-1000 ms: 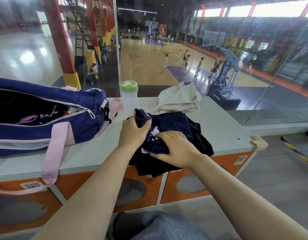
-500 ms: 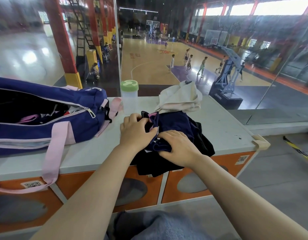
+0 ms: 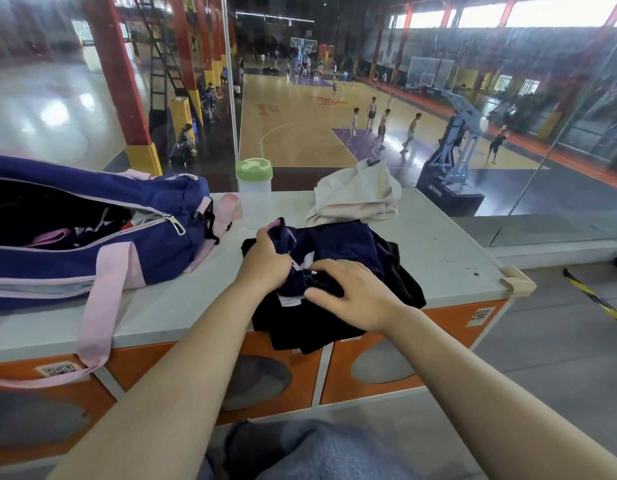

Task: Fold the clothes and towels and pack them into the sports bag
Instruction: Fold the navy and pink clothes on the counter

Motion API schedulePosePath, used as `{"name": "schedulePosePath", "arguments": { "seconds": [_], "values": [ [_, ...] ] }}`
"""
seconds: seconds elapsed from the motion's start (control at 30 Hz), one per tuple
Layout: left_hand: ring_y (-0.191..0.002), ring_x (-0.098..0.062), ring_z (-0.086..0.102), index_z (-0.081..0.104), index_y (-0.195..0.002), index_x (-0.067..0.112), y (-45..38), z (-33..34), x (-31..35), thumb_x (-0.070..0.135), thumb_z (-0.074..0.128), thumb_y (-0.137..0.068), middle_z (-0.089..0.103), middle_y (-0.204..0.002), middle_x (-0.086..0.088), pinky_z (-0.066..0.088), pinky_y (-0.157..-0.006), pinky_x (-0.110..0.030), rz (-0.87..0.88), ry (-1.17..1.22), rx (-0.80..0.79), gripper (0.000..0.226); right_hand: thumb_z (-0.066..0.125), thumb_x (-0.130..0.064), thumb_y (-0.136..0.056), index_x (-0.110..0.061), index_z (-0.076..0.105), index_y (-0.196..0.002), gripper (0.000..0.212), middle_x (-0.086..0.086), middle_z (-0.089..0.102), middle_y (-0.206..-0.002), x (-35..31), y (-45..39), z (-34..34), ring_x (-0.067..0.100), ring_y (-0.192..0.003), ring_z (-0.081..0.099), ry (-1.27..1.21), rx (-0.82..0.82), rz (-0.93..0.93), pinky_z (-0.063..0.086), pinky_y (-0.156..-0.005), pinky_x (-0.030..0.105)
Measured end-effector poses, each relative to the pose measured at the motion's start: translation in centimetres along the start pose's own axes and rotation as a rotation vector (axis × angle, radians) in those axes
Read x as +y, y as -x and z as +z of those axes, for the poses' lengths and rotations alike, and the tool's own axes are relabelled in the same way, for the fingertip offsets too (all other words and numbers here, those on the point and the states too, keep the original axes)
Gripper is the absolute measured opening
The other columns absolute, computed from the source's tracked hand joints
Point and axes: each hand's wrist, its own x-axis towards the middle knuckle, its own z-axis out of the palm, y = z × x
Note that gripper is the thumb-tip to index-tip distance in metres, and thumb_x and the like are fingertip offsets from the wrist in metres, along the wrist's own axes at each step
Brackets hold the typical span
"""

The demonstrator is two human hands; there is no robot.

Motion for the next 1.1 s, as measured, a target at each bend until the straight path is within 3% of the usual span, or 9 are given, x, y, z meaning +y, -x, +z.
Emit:
{"name": "schedulePosePath", "arguments": {
  "seconds": [0.23,0.37,0.43,0.5,0.57,0.77,0.87,1.0,1.1],
  "values": [
    [-0.085,-0.025,0.068,0.064,-0.108,0.017,-0.6,-0.8,0.8,0.015,0.047,-0.065,0.070,-0.098,-0.009,0.051,-0.063,-0.029,-0.050,0.295,0.007,0.046,0.033,-0.043,-0.099,-0.027,0.074,-0.106,0.044,-0.012,0.073,-0.105,0.8,1.6,1.1,0.012,-0.103,0.063,0.368,0.193,0.033,0.033,-0.105,0.031],
    [-0.060,-0.019,0.058,0.060,-0.093,0.010,-0.6,0.1,2.1,-0.002,0.042,-0.073,0.061,-0.077,-0.008,0.044,-0.051,-0.023,-0.071,0.515,-0.014,0.029,0.043,-0.032,-0.102,-0.020,0.067,-0.122,0.034,-0.009,0.064,-0.127,1.3,1.7,0.0,0.005,-0.123,0.051,0.095,0.089,0.029,0.026,-0.112,0.022],
    [-0.055,-0.015,0.047,0.054,-0.089,0.012,-0.7,0.6,3.0,-0.010,0.038,-0.077,0.052,-0.071,-0.007,0.039,-0.049,-0.021,-0.089,0.624,-0.013,0.030,0.049,-0.022,-0.100,-0.017,0.071,-0.113,0.026,-0.008,0.066,-0.119,1.7,1.9,-1.1,-0.004,-0.111,0.051,-0.123,0.201,0.141,0.028,-0.099,0.006],
    [-0.055,-0.013,0.047,0.052,-0.093,0.012,-0.6,1.4,4.2,-0.008,0.042,-0.081,0.051,-0.071,-0.010,0.039,-0.053,-0.024,-0.078,0.716,-0.053,0.026,0.052,-0.016,-0.096,-0.017,0.071,-0.099,0.019,-0.007,0.065,-0.104,2.6,2.3,-1.7,0.001,-0.098,0.053,-0.132,0.399,0.262,0.035,-0.084,0.010],
    [-0.053,-0.009,0.054,0.052,-0.101,0.011,-0.2,2.3,5.6,0.001,0.049,-0.087,0.057,-0.072,-0.006,0.046,-0.054,-0.023,-0.065,0.745,-0.103,0.018,0.056,-0.015,-0.092,-0.017,0.071,-0.096,0.016,-0.007,0.062,-0.103,3.4,2.6,-1.3,0.009,-0.097,0.054,-0.051,0.371,0.296,0.035,-0.083,0.017],
    [-0.083,-0.019,0.065,0.050,-0.123,0.012,-0.1,5.6,8.3,0.027,0.036,-0.088,0.067,-0.108,-0.016,0.056,-0.070,-0.033,0.024,0.532,-0.275,0.040,0.053,-0.013,-0.090,-0.023,0.073,-0.093,0.022,-0.012,0.066,-0.111,4.3,3.1,-2.4,0.010,-0.107,0.058,-0.264,0.166,0.390,0.041,-0.089,0.023],
    [-0.102,-0.017,0.060,0.042,-0.133,0.024,0.1,6.5,7.9,0.031,0.035,-0.082,0.062,-0.110,-0.003,0.046,-0.101,-0.045,0.026,0.246,-0.341,0.051,0.053,-0.012,-0.084,-0.026,0.070,-0.069,0.027,-0.009,0.071,-0.085,4.9,3.3,-3.4,0.015,-0.091,0.065,-0.606,0.418,0.591,0.048,-0.086,0.030],
    [-0.073,-0.003,0.047,0.031,-0.146,0.029,0.2,6.9,7.4,0.025,0.042,-0.096,0.057,-0.105,0.006,0.037,-0.069,-0.021,0.099,0.017,-0.363,0.051,0.049,-0.008,-0.089,-0.023,0.063,-0.091,0.020,-0.007,0.065,-0.089,4.9,2.7,-3.8,0.008,-0.083,0.059,-0.501,0.654,0.542,0.045,-0.076,0.022],
    [-0.104,-0.009,0.055,0.028,-0.149,0.026,0.0,7.3,6.9,0.018,0.044,-0.097,0.059,-0.129,0.005,0.044,-0.081,-0.021,0.134,-0.017,-0.382,0.054,0.042,-0.023,-0.100,-0.023,0.062,-0.113,0.024,-0.011,0.062,-0.107,4.2,1.3,-3.8,0.003,-0.100,0.055,-0.321,0.442,0.392,0.040,-0.082,0.016]
  ]
}}
